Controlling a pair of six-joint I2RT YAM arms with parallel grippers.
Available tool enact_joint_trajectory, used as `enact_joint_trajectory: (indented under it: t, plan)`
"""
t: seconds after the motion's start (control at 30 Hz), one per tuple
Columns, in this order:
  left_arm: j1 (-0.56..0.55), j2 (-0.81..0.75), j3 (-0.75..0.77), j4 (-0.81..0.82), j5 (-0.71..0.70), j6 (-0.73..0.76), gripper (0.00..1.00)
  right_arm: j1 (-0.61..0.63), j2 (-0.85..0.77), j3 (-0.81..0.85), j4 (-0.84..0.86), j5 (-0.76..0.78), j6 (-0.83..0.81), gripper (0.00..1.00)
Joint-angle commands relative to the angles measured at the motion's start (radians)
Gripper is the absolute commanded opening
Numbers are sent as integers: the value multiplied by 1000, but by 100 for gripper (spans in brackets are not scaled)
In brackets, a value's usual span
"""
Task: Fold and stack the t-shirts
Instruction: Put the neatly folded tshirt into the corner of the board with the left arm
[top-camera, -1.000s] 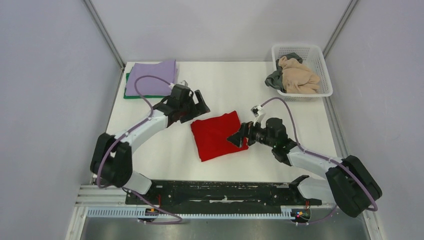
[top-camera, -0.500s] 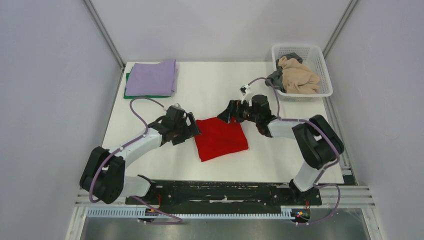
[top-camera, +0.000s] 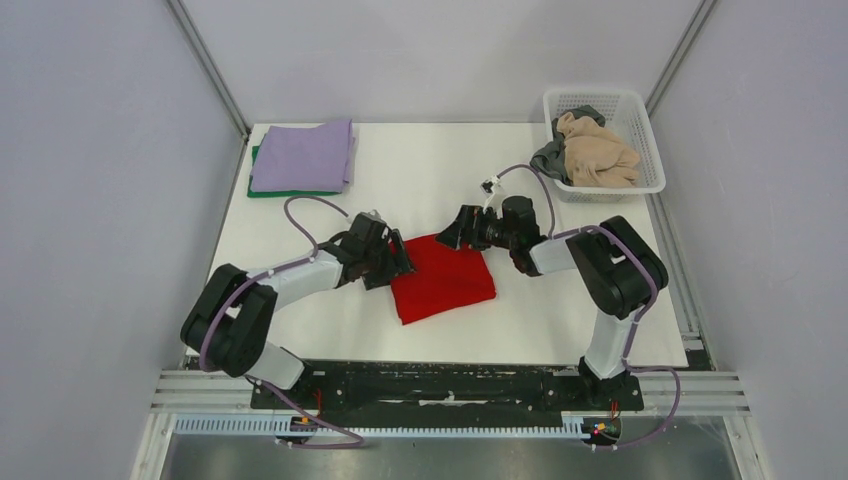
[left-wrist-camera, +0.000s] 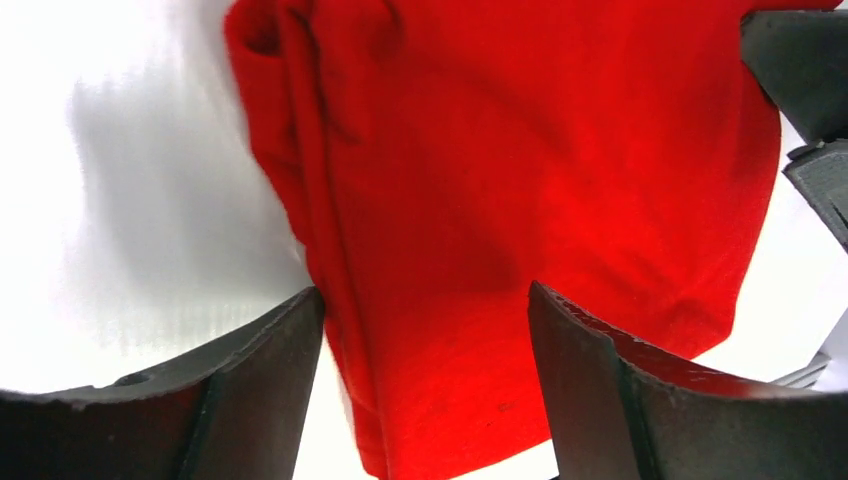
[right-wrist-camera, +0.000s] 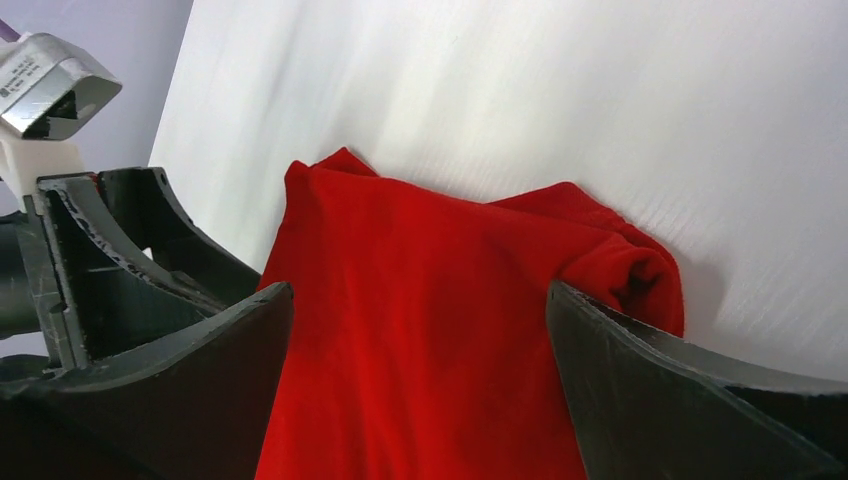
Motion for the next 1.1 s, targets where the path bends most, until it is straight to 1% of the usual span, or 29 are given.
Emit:
enact_joint_trajectory:
  t: [0.0, 0.07, 0.13, 0.23, 0.3, 0.33, 0.43, 0.5, 0.57, 0.63, 0.77, 0.83, 0.87, 0.93, 1.07]
  plan:
    - [-49, 64, -6, 1, -33, -56, 77, -4, -71, -30, 10, -17, 13, 98]
    - [-69, 90, 7, -4, -111, -61, 70, -5, -93, -43, 12, -17, 12, 98]
    - [-70, 147, 52, -41, -189, -62, 55, -7, -120, -66, 17, -25, 13, 98]
    - [-73, 235, 156, -110, -225, -33, 34, -15, -165, -109, 37, -53, 12, 98]
    - [-73, 272, 198, -134, -240, -18, 12, -26, -200, -131, 30, -74, -2, 98]
    - [-73, 284, 222, -160, -258, -11, 2, -29, -227, -146, 20, -74, -11, 98]
    - [-74, 298, 292, -245, -359, 43, 2, -41, -319, -190, -34, -47, -64, 98]
    - [-74, 303, 362, -323, -453, 95, 2, -44, -397, -208, -116, 14, -127, 98]
    - [-74, 315, 435, -375, -563, 154, 2, -45, -484, -222, -199, 102, -200, 98]
    - [-73, 333, 502, -390, -673, 221, 2, -45, -571, -245, -268, 215, -242, 98]
    - [-61, 384, 631, -391, -800, 386, 2, -48, -735, -315, -352, 444, -288, 98]
    - [-60, 414, 682, -362, -872, 479, 2, -50, -809, -346, -397, 547, -311, 98]
    - [-57, 432, 705, -337, -916, 528, 2, -50, -846, -363, -410, 576, -329, 98]
    - [-44, 466, 746, -289, -941, 634, 2, -51, -897, -388, -431, 621, -353, 98]
    - [2, 531, 855, -246, -955, 799, 2, -53, -955, -398, -464, 711, -388, 98]
